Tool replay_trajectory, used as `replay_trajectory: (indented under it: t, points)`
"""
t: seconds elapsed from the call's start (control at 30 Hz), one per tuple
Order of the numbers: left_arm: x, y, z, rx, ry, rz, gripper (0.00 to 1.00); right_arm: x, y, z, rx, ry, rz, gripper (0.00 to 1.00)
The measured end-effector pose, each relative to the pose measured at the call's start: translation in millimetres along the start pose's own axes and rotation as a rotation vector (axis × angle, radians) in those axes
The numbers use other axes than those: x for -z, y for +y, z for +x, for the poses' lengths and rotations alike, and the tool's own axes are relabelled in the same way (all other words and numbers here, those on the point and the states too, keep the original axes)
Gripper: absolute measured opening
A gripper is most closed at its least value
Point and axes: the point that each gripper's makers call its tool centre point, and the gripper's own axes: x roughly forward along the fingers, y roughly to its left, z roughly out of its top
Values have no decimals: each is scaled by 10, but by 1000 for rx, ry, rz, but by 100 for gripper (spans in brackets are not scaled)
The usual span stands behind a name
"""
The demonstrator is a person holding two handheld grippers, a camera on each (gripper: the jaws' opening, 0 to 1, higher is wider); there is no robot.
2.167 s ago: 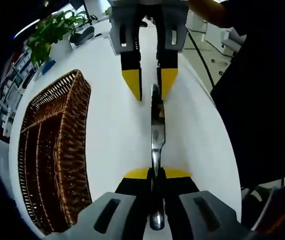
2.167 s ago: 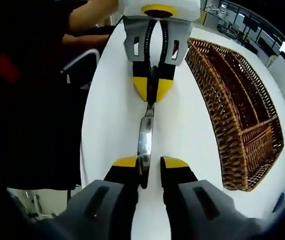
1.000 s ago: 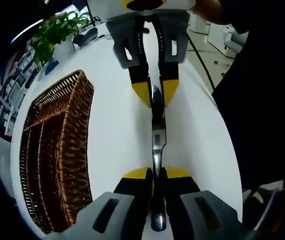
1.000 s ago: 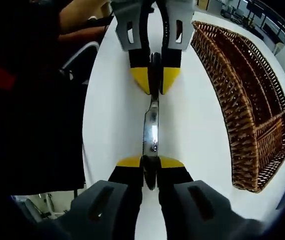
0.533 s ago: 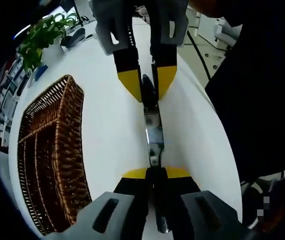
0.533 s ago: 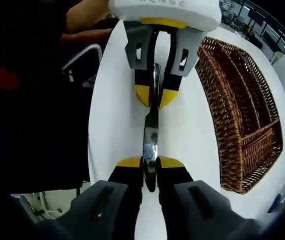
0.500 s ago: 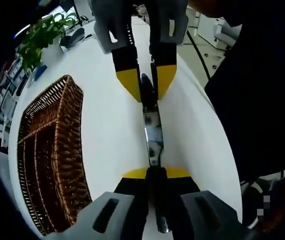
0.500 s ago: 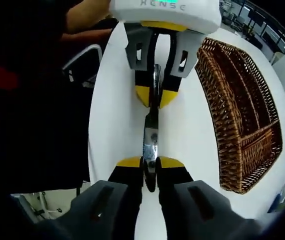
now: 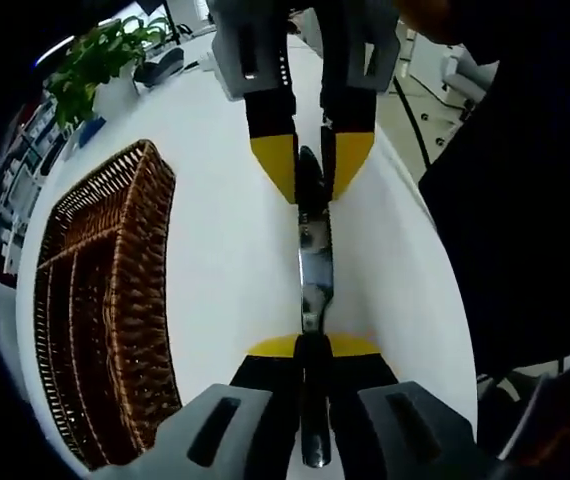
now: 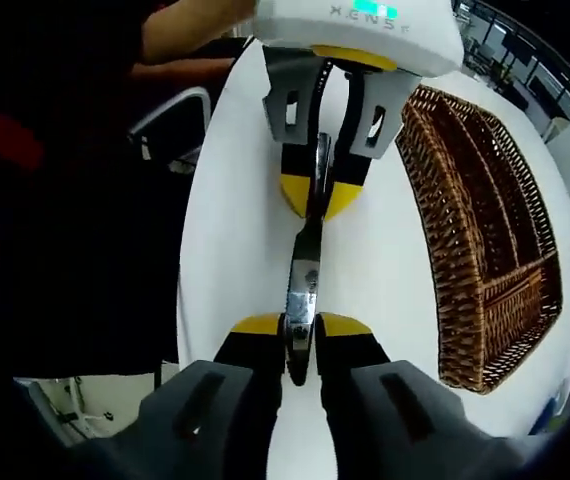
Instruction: Arrange the knives, forks, and spoons in their matching storage slots by inserting each utensil handle-first until every utensil is classified and aligned in the correct compartment
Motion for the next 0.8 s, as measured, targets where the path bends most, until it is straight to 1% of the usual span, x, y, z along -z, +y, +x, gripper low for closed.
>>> replay_trajectory:
  t: [0.13, 0.2, 0.33, 0.43, 0.6, 0.67, 0.8]
  points:
    - [-2, -3, 2, -6, 8, 4, 7, -31, 6, 27, 6, -24, 15, 12]
    - [0, 0, 3, -10, 11, 1, 7, -52, 7, 51, 15, -33, 4, 12]
    - [2, -9, 4, -16, 15, -14, 7, -25, 5, 138, 18, -17, 8, 15]
    - [6, -13, 5, -19, 16, -20, 7, -21, -7, 172, 26, -33, 14, 13]
    - [8, -13, 4, -26, 20, -25, 7, -4, -13, 187, 37, -45, 34, 12]
    - [6, -9, 5, -36, 15, -43, 7, 1, -23, 182, 43, -54, 36, 12]
    - [7, -7, 2, -53, 10, -49, 7, -5, -29, 181, 48, -68, 37, 12]
